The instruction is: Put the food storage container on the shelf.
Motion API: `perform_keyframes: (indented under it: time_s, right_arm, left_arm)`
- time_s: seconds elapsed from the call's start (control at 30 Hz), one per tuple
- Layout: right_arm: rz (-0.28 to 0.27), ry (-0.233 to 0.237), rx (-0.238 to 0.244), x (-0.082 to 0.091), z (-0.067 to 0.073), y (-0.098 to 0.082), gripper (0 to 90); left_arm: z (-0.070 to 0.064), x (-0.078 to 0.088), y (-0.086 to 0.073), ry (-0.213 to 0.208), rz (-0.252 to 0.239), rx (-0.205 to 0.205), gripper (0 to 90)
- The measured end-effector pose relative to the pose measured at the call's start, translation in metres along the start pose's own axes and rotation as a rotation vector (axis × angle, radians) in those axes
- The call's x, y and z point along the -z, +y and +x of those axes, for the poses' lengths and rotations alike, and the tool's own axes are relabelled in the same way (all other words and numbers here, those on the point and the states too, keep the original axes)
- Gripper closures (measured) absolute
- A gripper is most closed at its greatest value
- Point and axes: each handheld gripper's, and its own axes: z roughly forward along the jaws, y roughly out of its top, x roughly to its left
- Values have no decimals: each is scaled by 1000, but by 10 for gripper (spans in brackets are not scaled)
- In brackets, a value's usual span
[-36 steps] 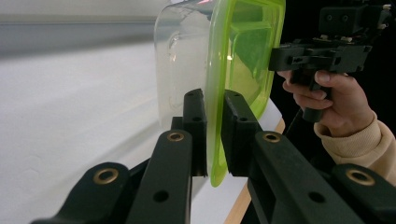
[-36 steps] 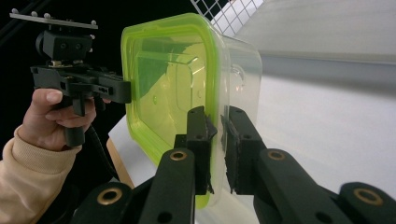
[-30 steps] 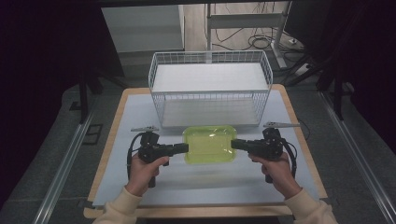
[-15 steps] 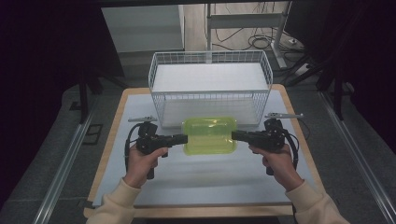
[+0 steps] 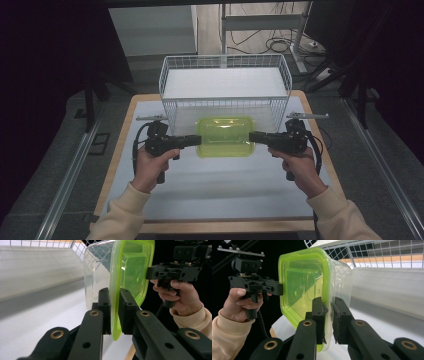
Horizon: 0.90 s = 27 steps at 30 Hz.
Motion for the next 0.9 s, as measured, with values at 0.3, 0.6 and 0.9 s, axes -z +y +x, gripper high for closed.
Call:
perform_keyframes:
  time_s: [0.3,0.6,0.9]
  right_arm:
    - [-8,-3,21,-1,5,16,807]
    - [-14,0,34,-4,7,35,807]
    - [-18,-6,48,-8,8,57,807]
  left_arm:
    - [-2,6,14,5,-12,-8,821]
    - [-1,12,31,6,-23,-12,821]
    - [1,15,49,11,-35,-19,821]
